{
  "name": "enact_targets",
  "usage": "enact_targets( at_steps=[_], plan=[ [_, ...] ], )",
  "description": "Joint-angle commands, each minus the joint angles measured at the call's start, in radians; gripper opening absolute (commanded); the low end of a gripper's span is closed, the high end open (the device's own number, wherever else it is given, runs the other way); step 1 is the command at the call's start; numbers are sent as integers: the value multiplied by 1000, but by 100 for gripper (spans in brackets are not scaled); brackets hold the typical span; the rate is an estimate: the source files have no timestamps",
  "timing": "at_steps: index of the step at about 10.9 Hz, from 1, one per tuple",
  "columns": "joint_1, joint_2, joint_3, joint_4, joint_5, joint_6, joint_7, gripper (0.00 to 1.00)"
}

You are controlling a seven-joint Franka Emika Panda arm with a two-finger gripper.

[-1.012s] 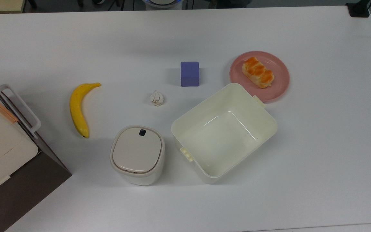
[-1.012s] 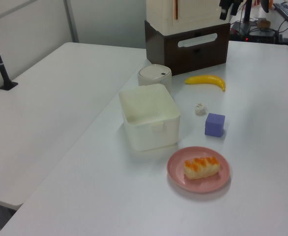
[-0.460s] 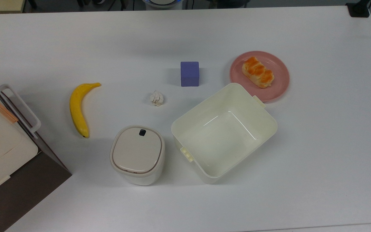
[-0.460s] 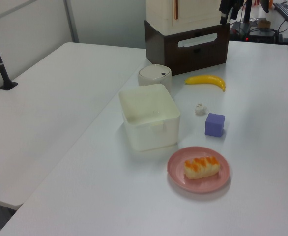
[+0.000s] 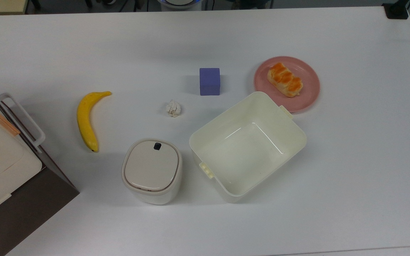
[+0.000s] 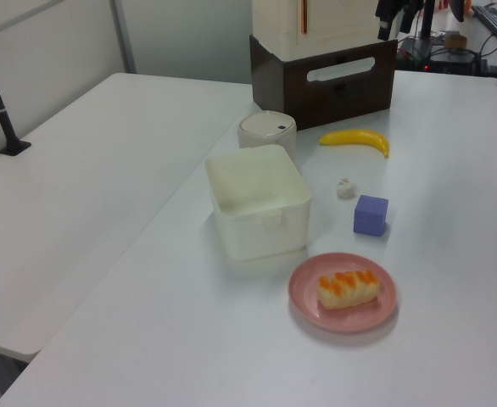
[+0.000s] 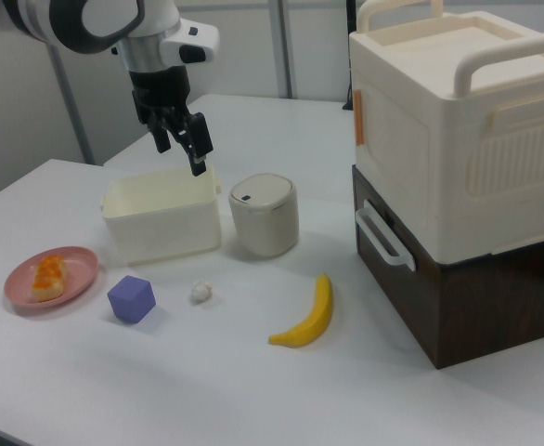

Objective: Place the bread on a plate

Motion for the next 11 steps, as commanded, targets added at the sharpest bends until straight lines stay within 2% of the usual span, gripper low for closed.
enact_targets(
  at_steps=[1,11],
  plan=[
    [14,-16,-8,2,20,-27,30,100],
    [71,-17,-14,2,11,-25,41,100]
  ],
)
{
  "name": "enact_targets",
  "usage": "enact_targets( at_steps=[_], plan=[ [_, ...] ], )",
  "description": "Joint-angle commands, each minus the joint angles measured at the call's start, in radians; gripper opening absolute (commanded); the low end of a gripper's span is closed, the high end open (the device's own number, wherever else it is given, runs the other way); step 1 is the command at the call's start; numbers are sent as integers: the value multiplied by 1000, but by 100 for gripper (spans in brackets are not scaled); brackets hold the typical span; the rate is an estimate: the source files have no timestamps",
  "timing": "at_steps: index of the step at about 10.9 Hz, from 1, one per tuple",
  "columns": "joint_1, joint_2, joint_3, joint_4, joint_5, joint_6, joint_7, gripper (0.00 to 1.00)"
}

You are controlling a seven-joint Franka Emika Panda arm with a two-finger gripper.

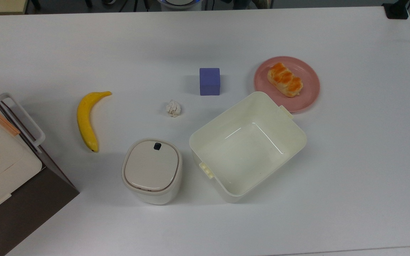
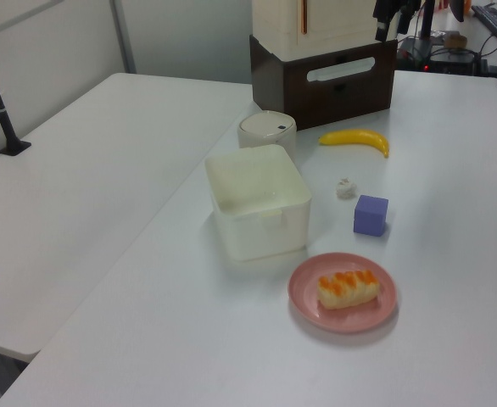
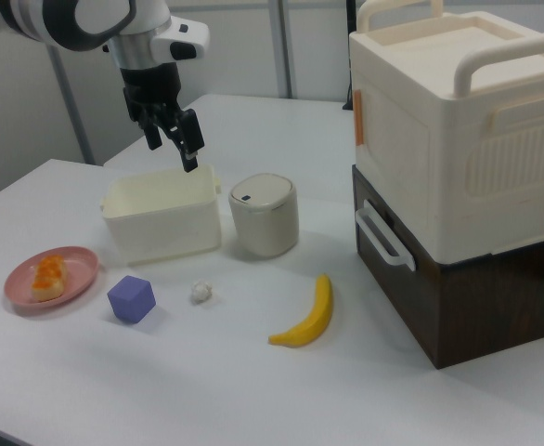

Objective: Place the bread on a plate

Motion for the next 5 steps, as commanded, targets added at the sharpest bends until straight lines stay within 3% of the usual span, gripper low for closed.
enact_targets(
  at_steps=[1,5],
  plan=[
    [60,-14,-23,0,8,-25,49,100],
    [63,-14,-25,0,8,-23,60,100]
  ],
)
